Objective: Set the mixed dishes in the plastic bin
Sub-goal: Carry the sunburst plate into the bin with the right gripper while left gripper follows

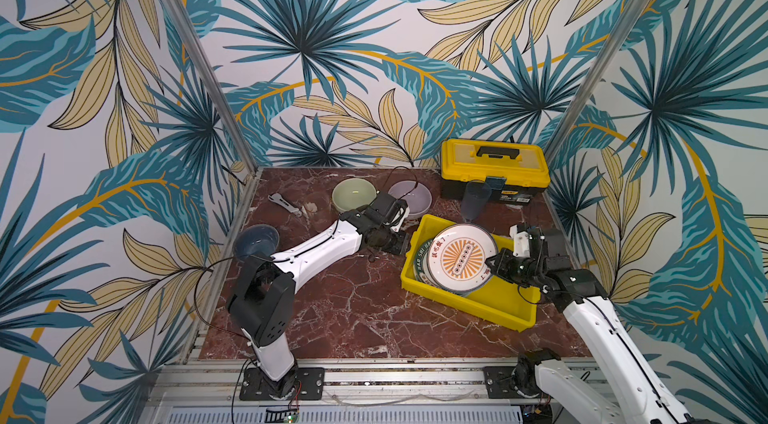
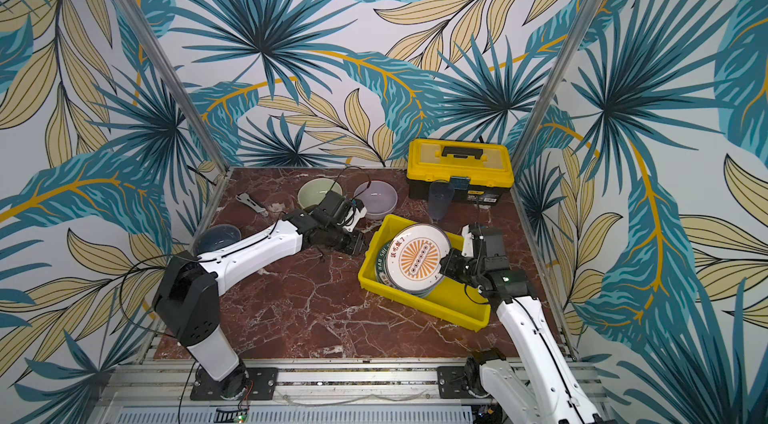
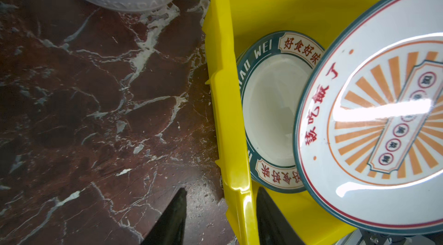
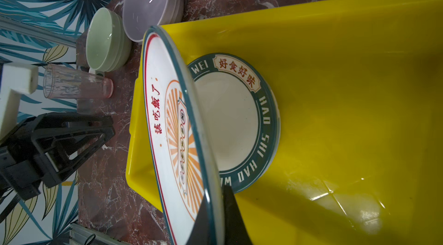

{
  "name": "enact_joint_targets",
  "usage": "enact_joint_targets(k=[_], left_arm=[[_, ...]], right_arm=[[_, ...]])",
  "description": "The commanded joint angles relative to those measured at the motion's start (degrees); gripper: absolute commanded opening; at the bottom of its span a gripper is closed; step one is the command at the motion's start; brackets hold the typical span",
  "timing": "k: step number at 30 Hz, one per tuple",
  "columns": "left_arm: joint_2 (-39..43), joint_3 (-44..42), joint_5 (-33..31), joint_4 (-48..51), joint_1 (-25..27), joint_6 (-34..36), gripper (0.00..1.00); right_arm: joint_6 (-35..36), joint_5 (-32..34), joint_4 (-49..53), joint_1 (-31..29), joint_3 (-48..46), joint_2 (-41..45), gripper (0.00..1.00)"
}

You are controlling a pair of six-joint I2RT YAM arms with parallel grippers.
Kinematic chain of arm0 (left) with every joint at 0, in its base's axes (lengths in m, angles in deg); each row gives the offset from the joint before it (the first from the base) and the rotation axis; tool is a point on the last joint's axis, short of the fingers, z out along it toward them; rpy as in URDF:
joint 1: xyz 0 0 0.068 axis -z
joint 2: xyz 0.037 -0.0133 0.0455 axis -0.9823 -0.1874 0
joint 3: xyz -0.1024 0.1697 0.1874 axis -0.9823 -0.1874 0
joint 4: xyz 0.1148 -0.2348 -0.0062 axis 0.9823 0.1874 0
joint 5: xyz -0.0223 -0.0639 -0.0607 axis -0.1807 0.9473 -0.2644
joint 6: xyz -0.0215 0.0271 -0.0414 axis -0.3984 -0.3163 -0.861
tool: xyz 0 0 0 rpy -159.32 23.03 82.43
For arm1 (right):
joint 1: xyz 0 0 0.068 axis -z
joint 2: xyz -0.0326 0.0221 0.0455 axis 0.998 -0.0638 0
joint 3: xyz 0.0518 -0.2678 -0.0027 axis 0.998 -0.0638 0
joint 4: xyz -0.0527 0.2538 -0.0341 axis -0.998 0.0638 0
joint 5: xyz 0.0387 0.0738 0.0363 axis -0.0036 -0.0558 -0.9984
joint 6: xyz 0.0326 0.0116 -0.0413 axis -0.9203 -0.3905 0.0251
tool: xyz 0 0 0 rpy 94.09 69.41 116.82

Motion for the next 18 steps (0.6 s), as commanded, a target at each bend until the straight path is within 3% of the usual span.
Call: enact_joint_targets(k=[1,18], left_arm=[[-0.75,1.66,2.15,-0.48,0.68,-0.24,0.48],[-3.08,0.75,4.65,1.50,1.54,-2.56,0.43]], right_arm=[[-1.71,-4.25,-6.70,0.60,-2.81,-1.87,0.00],[-2.56,-9.14,-19.66,0.78,-6.84,-13.62,0.00]])
